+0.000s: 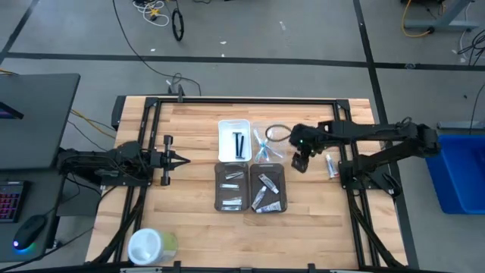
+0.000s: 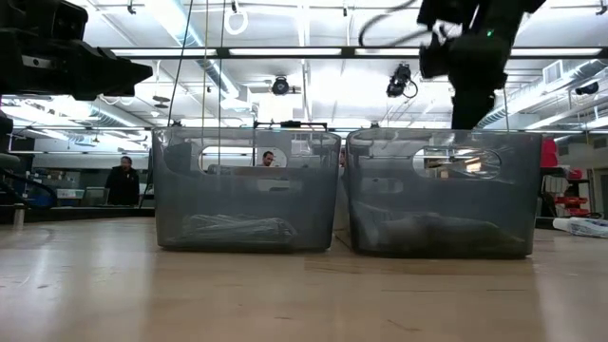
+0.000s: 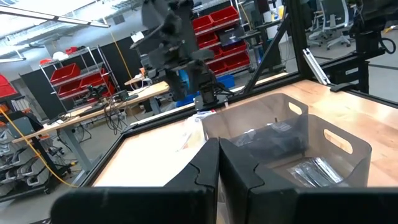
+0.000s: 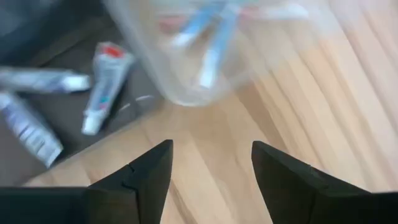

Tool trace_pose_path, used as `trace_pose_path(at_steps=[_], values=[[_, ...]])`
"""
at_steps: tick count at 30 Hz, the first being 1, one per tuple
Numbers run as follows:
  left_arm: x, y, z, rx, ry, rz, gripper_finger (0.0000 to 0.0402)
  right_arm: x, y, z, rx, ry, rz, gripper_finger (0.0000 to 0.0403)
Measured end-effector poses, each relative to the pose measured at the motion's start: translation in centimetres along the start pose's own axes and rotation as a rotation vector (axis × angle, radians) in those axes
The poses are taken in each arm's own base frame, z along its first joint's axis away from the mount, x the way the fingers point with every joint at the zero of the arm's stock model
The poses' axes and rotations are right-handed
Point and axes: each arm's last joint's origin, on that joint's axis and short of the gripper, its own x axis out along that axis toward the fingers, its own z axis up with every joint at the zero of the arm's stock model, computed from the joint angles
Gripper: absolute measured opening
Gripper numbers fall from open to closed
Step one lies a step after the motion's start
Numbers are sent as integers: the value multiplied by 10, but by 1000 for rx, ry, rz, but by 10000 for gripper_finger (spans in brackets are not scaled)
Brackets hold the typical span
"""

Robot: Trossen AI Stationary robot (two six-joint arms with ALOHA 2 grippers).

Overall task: Pick & Place Travel size toiletries
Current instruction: Put the white toothpaste into the right black bin

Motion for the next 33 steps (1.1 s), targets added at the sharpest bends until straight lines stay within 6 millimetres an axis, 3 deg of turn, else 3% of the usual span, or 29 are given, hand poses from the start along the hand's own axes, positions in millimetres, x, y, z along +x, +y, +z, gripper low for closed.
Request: trace_pose_path(at_steps=[5,11,19,33], values=[[0,0,0,0,0,0,16,2,-26,-3,313,76,-85,247],[0,0,0,0,0,0,16,18,-49,-24,553,212,-186,265],[0,0,0,0,0,0,16,38,-66,-51,678,338,-277,272],[0,0,0,0,0,0,16,68,-83,-85,744,443,-364,247]])
